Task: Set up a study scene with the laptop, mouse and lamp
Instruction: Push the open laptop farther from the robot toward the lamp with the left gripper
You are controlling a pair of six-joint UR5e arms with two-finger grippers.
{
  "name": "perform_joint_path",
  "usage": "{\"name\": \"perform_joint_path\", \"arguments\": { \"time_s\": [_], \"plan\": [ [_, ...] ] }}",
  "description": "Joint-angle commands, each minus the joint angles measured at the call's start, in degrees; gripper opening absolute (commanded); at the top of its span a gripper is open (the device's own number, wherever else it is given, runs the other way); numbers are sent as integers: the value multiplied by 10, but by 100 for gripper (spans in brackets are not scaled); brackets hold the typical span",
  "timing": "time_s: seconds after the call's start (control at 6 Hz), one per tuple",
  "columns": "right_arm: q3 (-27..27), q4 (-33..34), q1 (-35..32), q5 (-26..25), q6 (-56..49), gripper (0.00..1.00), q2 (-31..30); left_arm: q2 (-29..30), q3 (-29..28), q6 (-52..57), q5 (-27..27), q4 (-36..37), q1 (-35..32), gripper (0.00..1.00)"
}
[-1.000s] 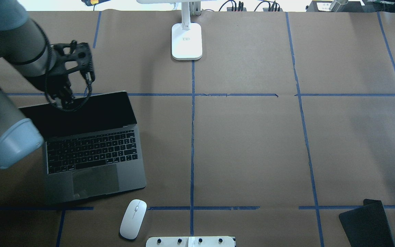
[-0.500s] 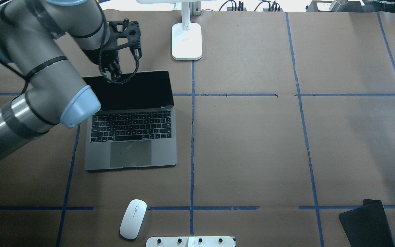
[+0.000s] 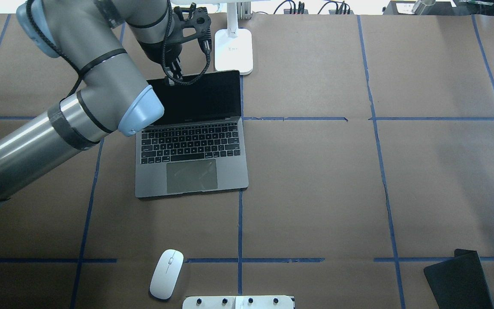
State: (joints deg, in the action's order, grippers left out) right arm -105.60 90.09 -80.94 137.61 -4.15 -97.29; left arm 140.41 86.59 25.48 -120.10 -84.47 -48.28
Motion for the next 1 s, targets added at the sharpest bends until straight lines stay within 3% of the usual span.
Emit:
{"name": "perform_joint_path", "arguments": {
  "time_s": [0.0, 0.5, 0.67, 0.83],
  "plan": [
    [0, 0, 1, 17, 1, 100, -1, 19, -47, -2, 2, -59, 0, 0],
    [0, 0, 0, 21, 1, 100, -6, 42, -89, 5, 13, -117, -1, 0],
    [0, 0, 1, 22, 2, 100, -6, 38, -86, -2, 22, -124, -1, 7],
    [0, 0, 1, 27, 2, 100, -6, 38, -85, -3, 23, -123, -1, 29]
  ]
}}
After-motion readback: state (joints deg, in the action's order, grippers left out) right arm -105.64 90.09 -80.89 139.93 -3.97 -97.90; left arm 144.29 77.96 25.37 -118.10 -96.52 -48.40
